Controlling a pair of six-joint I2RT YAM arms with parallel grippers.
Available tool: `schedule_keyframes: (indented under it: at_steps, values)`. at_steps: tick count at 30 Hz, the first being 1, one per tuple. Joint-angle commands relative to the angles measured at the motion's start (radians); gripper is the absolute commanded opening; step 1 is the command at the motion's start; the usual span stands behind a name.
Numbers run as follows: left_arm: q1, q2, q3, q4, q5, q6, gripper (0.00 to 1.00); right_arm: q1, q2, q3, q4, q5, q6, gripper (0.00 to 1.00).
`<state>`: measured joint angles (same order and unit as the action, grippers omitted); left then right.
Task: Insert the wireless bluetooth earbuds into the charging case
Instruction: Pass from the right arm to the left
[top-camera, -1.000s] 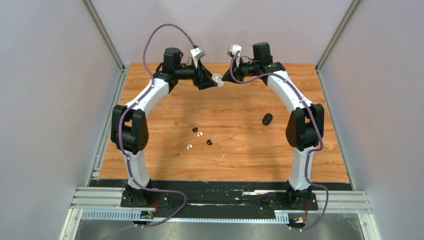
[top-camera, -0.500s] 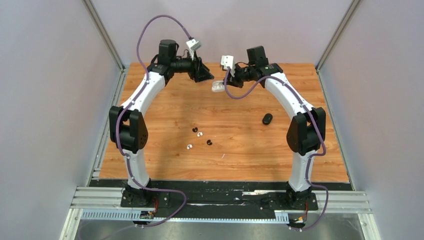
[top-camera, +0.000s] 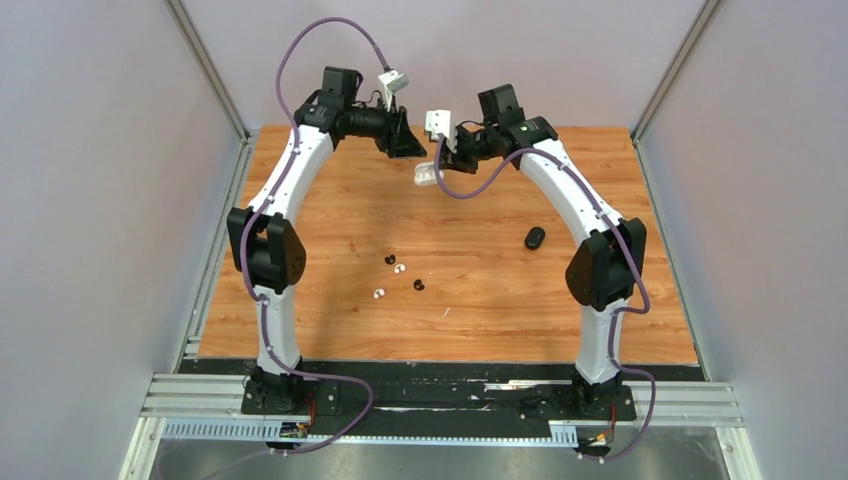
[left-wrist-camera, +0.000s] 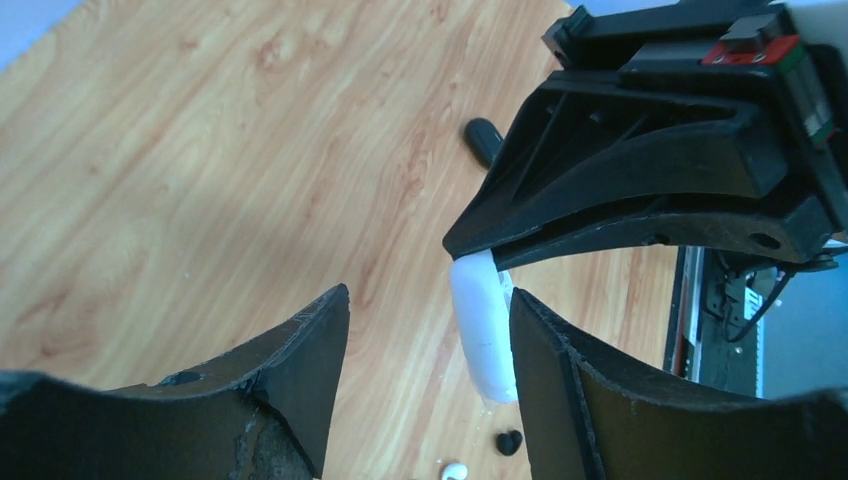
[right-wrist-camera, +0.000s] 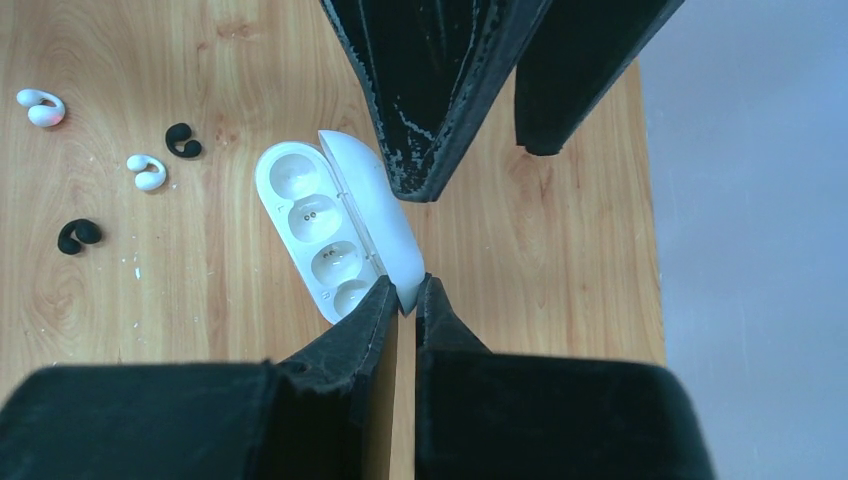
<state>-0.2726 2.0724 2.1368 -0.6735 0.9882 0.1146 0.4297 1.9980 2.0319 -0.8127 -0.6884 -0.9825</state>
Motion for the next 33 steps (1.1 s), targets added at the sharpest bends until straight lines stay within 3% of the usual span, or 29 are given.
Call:
schedule_keyframes:
  at_steps: [1,10,16,25,33]
  values:
    - [0.000,0.008,-0.010,-0.053,0.022,0.015,0.67,0.013,0.018,0.041,-0.021,0.001,0.024,0.00]
    - [-0.020,0.006,-0.057,-0.037,0.044,0.021,0.72,0.020,0.031,0.055,-0.035,0.023,0.067,0.00]
    - [-0.025,0.009,-0.111,0.068,0.040,-0.014,0.63,0.029,0.031,0.065,-0.036,0.024,0.097,0.00]
    - [-0.030,0.013,-0.143,0.085,0.075,-0.019,0.42,0.032,0.026,0.057,-0.034,0.024,0.120,0.00]
    - [-0.030,0.008,-0.137,0.027,0.063,0.032,0.59,0.036,0.029,0.059,-0.035,0.033,0.126,0.00]
